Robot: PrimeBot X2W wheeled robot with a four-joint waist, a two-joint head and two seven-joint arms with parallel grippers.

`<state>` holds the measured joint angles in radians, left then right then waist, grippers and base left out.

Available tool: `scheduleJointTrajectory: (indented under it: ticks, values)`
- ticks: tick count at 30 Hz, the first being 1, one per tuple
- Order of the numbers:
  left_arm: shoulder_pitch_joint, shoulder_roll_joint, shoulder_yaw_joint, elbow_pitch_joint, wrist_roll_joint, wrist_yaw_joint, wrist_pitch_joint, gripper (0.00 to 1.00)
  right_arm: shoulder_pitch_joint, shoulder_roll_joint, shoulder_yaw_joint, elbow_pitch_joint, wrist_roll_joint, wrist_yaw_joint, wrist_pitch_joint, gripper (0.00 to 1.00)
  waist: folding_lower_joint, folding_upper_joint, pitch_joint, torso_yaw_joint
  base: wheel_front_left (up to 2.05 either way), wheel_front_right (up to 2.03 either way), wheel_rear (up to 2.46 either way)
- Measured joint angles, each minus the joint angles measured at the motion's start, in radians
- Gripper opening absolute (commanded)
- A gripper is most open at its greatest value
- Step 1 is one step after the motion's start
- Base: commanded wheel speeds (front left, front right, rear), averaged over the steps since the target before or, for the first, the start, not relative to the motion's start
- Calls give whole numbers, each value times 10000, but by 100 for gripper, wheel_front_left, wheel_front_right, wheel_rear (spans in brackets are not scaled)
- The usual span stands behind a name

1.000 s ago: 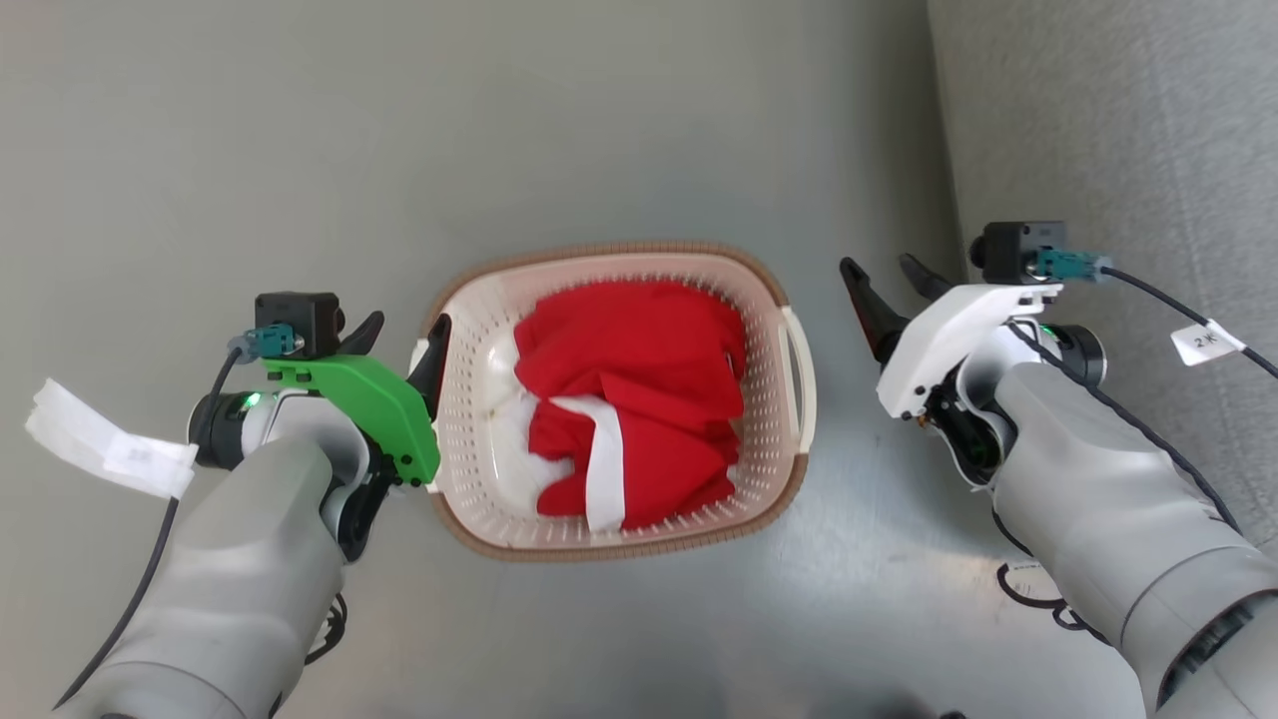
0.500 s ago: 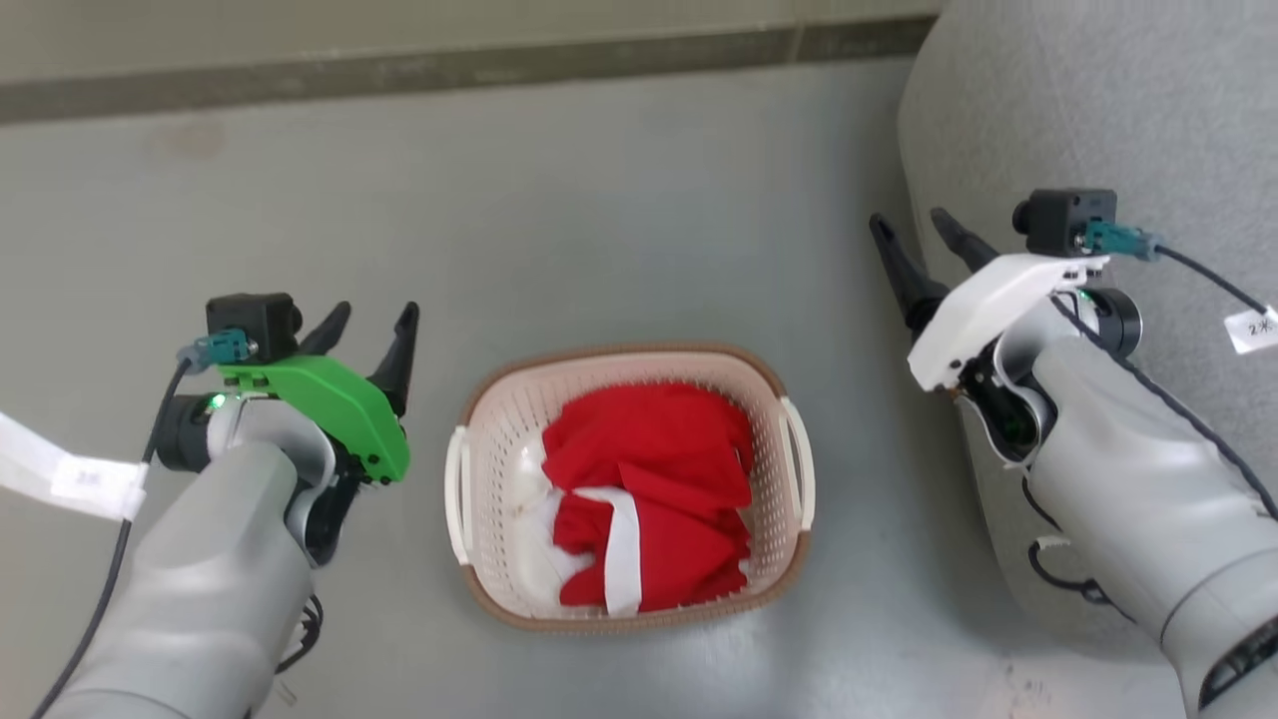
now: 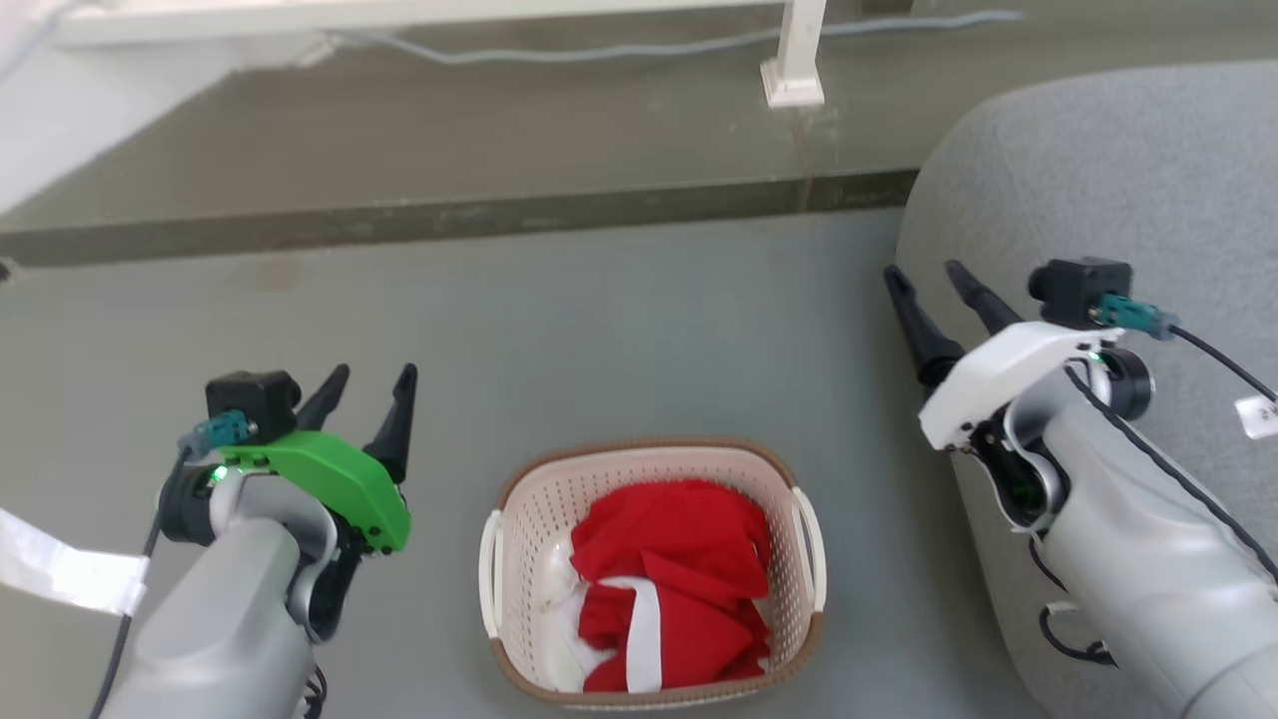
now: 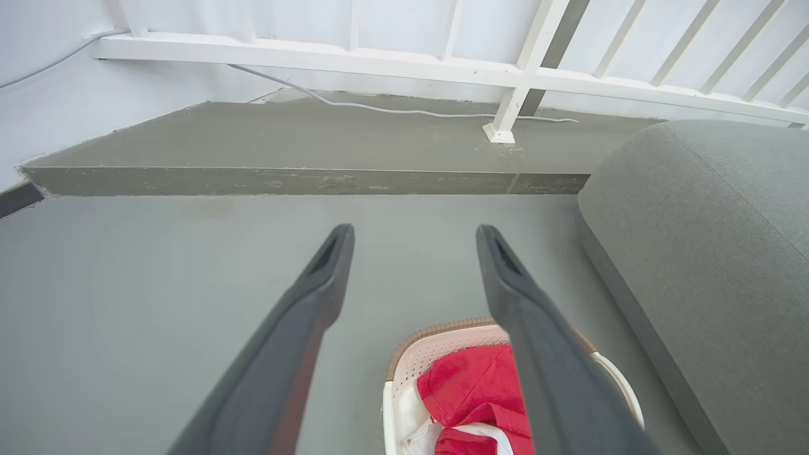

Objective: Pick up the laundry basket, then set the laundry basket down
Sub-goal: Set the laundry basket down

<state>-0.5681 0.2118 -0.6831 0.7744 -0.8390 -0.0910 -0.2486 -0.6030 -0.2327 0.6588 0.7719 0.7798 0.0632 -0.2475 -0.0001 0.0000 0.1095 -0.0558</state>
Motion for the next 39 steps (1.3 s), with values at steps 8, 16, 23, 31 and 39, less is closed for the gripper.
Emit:
scheduleJointTrajectory:
  ticks: [8, 16, 23, 31, 39]
  values:
    - [854, 17, 742, -1388, 683, 268, -4, 100, 1060, -244, -965, -1453, -727, -539, -17, 100, 0, 0, -678, 136, 0, 0, 0]
    - [1996, 33, 1484, -2537, 1273, 566, -29, 100, 2187, -278, -1789, -2909, -1632, -1043, -44, 100, 0, 0, -912, 234, 0, 0, 0]
    - [2766, 21, 2117, -3490, 1841, 851, -31, 100, 3283, -278, -2355, -3808, -2173, -1260, -44, 100, 0, 0, -948, 285, 0, 0, 0]
    - [3704, -115, 3139, -4422, 2119, 1223, -33, 100, 4030, -242, -2786, -4573, -2621, -1281, -44, 100, 0, 0, -946, 292, 0, 0, 0]
    - [4210, -322, 3436, -5055, 2700, 1221, -31, 100, 4535, -127, -2999, -5012, -2976, -1267, -44, 100, 0, 0, -981, 307, 0, 0, 0]
